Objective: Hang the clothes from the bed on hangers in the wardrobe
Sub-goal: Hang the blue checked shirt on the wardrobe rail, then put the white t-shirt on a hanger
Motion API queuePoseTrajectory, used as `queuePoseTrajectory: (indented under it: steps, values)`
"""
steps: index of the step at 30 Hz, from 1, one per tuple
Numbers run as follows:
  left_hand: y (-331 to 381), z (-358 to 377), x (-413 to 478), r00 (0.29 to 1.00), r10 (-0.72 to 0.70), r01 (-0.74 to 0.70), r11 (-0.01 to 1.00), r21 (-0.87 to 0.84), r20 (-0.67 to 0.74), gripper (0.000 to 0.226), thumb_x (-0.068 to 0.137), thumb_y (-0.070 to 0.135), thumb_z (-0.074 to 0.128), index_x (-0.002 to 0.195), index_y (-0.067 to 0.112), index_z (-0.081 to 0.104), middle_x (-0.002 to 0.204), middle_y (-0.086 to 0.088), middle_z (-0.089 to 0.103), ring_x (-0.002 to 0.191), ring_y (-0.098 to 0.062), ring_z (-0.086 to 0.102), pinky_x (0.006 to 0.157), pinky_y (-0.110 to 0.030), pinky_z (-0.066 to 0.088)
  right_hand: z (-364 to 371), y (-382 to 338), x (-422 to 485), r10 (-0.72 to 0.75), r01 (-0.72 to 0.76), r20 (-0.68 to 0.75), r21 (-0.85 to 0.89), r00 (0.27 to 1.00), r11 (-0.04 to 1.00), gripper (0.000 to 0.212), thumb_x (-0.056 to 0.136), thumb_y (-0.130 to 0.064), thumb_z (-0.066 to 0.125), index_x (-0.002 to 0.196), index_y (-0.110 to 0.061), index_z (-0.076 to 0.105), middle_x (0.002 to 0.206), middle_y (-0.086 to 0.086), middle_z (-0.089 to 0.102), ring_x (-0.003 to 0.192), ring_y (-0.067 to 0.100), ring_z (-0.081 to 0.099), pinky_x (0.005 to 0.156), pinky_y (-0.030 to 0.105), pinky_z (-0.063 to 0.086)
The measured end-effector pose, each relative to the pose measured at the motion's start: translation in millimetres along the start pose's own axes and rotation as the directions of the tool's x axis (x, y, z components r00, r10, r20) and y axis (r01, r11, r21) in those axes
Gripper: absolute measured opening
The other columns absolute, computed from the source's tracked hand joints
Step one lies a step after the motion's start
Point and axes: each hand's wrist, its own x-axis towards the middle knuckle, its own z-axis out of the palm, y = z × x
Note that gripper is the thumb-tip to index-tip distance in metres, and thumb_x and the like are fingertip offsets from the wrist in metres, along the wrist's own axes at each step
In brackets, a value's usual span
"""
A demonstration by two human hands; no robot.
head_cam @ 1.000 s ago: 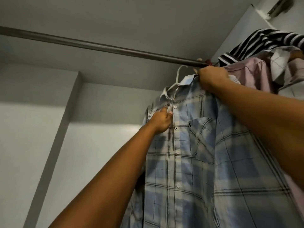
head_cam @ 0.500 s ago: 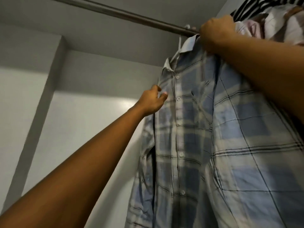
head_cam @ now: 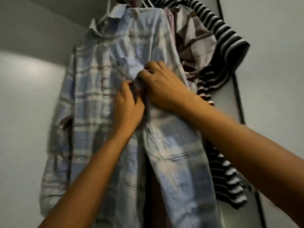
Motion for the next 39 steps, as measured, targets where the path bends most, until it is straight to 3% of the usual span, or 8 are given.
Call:
queuePoseTrajectory:
  steps: [6,9,12,16,24,28,34,39]
  values:
    - [71.9,56.2,-120.6,0.984,0.181,-0.179,0.980,-0.086,0.006,0.034,0.091,0.023,0.051,0.121,0.006,0.052,0.129,-0.019,0.049,0.117,-0.037,0.046,0.101,-0.045,0.036,-66.2,12.7,-154.7,0.138,-0.127,0.183,-0.073,0.973,0.989,0.030,0.086,-0.018,0.047,0.108,-0.005,0.062,0.108,0.018,0.056,0.093,0.036,0.052,0.077,0.046,0.047]
    - [140.9,94.8,-179.7,0.965,0.240,-0.226,0.965,-0.133,0.103,0.037,0.096,0.032,0.040,0.123,0.009,0.052,0.133,-0.017,0.050,0.126,-0.034,0.044,0.114,-0.051,0.019,-131.1,30.3,-235.2,0.336,-0.287,0.313,-0.192,0.888,0.938,0.033,0.090,-0.016,0.055,0.122,-0.010,0.057,0.123,0.015,0.051,0.108,0.031,0.049,0.084,0.041,0.049]
    - [227.8,126.7,-241.5,0.901,0.354,-0.246,0.893,-0.377,0.251,0.048,0.100,0.039,0.025,0.120,0.005,0.053,0.125,-0.018,0.057,0.120,-0.035,0.052,0.112,-0.051,0.025,-212.5,46.1,-310.6,0.520,-0.404,0.347,-0.354,0.781,0.843,0.033,0.090,-0.016,0.056,0.123,-0.010,0.056,0.125,0.015,0.050,0.111,0.030,0.049,0.083,0.040,0.051]
    - [355.7,149.1,-324.4,0.798,0.482,-0.063,0.665,-0.744,0.363,0.036,0.093,0.031,0.048,0.114,0.003,0.055,0.112,-0.016,0.063,0.104,-0.033,0.059,0.083,-0.043,0.055,-333.4,58.5,-407.6,0.738,-0.458,0.311,-0.622,0.599,0.635,0.029,0.089,-0.013,0.060,0.118,-0.011,0.060,0.125,0.013,0.051,0.113,0.027,0.048,0.088,0.036,0.051]
    - [630.6,141.3,-488.6,0.474,0.804,0.241,0.274,-0.931,0.359,0.023,0.093,0.024,0.054,0.108,0.007,0.057,0.101,-0.015,0.063,0.094,-0.031,0.058,0.075,-0.042,0.050,-585.3,34.4,-579.2,0.985,-0.395,-0.010,-0.917,0.174,0.060,0.018,0.086,-0.006,0.059,0.104,-0.004,0.063,0.107,0.016,0.056,0.096,0.031,0.051,0.081,0.032,0.043]
    - [730.9,161.8,-574.6,0.268,0.893,0.295,0.280,-0.913,0.361,0.018,0.091,0.026,0.054,0.097,0.009,0.056,0.093,-0.015,0.065,0.088,-0.036,0.061,0.069,-0.045,0.051,-683.2,18.1,-664.8,0.963,-0.320,-0.242,-0.909,-0.116,-0.267,0.020,0.085,-0.004,0.052,0.103,0.002,0.060,0.105,0.023,0.052,0.096,0.039,0.047,0.081,0.045,0.041]
    - [827.9,240.4,-675.2,-0.056,0.911,0.235,0.409,-0.882,0.408,0.021,0.094,0.027,0.048,0.101,0.012,0.060,0.099,-0.015,0.066,0.091,-0.036,0.062,0.072,-0.038,0.050,-791.8,19.2,-779.4,0.722,-0.129,-0.472,-0.786,-0.506,-0.604,0.027,0.091,-0.008,0.049,0.117,-0.006,0.054,0.116,0.015,0.049,0.106,0.031,0.047,0.087,0.035,0.043]
    - [909.1,349.2,-758.0,-0.238,0.888,0.207,0.443,-0.872,0.394,0.022,0.093,0.026,0.047,0.100,0.012,0.063,0.101,-0.012,0.065,0.094,-0.032,0.062,0.075,-0.035,0.050,-850.3,64.0,-884.9,0.527,-0.057,-0.589,-0.632,-0.613,-0.773,0.029,0.093,-0.010,0.047,0.121,-0.006,0.053,0.123,0.015,0.050,0.110,0.029,0.049,0.088,0.032,0.043]
